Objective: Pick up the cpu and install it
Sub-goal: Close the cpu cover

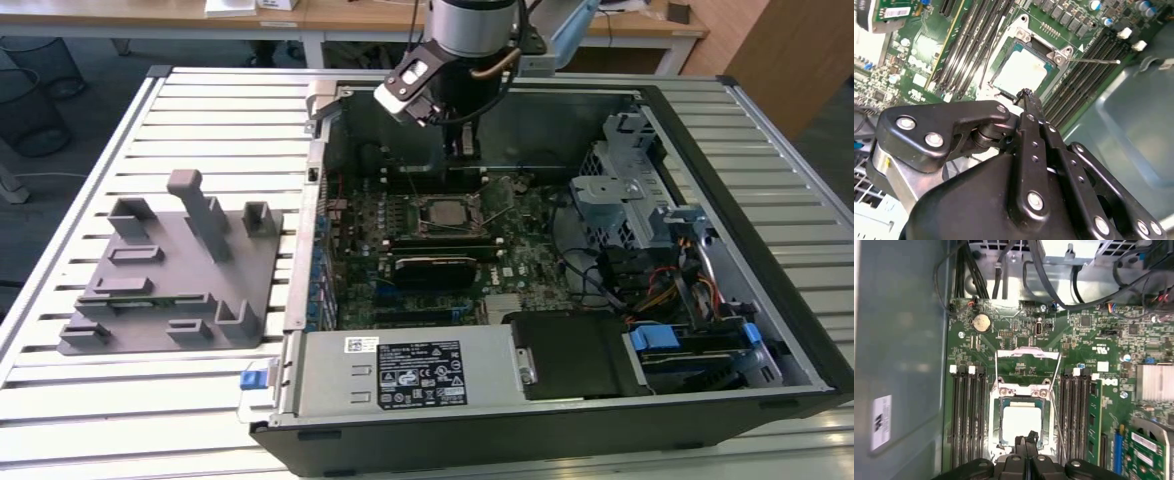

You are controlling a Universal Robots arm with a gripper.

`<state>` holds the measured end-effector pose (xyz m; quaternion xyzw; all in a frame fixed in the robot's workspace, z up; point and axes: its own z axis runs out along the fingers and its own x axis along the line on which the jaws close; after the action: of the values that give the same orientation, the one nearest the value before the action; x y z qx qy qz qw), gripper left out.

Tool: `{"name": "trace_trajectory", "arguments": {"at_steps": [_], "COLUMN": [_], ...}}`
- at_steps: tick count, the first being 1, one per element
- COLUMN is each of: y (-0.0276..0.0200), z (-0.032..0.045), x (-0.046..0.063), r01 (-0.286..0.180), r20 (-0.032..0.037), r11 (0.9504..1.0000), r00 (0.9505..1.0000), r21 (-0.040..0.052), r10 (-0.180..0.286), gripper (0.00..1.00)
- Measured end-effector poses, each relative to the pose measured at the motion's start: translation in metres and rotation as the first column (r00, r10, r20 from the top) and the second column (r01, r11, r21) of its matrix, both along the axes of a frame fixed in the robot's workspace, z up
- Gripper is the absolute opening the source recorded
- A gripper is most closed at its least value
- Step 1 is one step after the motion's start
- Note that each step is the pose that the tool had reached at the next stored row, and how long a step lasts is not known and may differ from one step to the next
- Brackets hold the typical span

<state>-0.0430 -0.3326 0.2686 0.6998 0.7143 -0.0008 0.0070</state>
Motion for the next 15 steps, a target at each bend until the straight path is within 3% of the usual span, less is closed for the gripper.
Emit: {"name": "trace_trajectory", "arguments": {"at_steps": [4, 8, 15], "y": [-0.0007, -0.0077, -0.0081], "z": [0.0056, 0.0056, 0.0056], "x": [0.0, 0.0, 0.0016], "r01": [0.0, 0.0, 0.0], "r20": [0.0001, 0.0001, 0.0], "r11": [1.0, 1.0, 1.0], "r00": [1.0, 1.0, 1.0], "r21": [0.0003, 0.0007, 0.0007], "r10": [0.0, 0.0, 0.0], "gripper": [0.11, 0.11, 0.11]}}
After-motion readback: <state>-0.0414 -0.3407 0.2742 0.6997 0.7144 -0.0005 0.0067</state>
